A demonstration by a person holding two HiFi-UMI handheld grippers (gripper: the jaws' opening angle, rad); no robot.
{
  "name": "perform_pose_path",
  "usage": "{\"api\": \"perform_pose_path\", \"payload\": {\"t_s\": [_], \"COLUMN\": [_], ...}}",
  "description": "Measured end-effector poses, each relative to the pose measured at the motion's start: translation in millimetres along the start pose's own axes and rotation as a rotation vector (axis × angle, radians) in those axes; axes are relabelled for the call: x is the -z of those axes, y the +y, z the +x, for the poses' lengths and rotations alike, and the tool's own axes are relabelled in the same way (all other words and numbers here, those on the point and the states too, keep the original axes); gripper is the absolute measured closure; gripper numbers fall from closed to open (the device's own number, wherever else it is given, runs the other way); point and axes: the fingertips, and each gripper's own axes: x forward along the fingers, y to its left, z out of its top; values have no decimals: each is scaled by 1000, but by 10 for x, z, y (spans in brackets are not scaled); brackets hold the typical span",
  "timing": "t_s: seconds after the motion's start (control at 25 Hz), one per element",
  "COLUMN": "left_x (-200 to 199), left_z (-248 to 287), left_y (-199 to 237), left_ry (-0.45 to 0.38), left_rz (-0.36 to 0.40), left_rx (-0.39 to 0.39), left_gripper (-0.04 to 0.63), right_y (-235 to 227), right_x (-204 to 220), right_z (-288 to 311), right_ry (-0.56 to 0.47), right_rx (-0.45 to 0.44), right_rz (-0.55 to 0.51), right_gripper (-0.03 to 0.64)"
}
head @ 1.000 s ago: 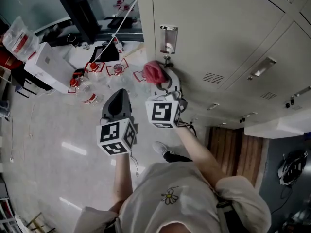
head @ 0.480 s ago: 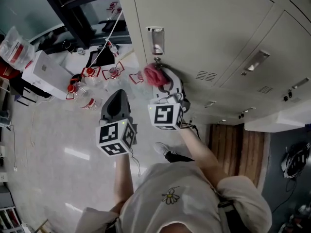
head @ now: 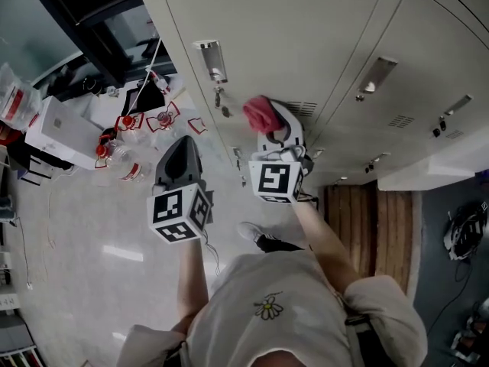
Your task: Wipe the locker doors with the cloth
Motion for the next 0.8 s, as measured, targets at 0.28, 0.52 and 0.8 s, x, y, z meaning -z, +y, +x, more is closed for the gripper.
{"api": "perform_pose_path", "payload": {"t_s": [0.28,0.52,0.8], "left_x": [-49,-128,-89], "left_z": [105,160,134], "left_y": [-320,-554,-635], "left_ry": [-14,-36,-42], "left_rz": [11,5,-3], "left_rx": [60,106,119], "left_gripper": [578,578,578], "right_y": [-638,-1028,-1222], "right_x": [328,550,685], "right_z": [-261,-443,-523], "right_ry": [55,108,139], "right_rx": [124,183,212], "right_rz": [-8,-49,-45], "right_gripper": [586,586,586]}}
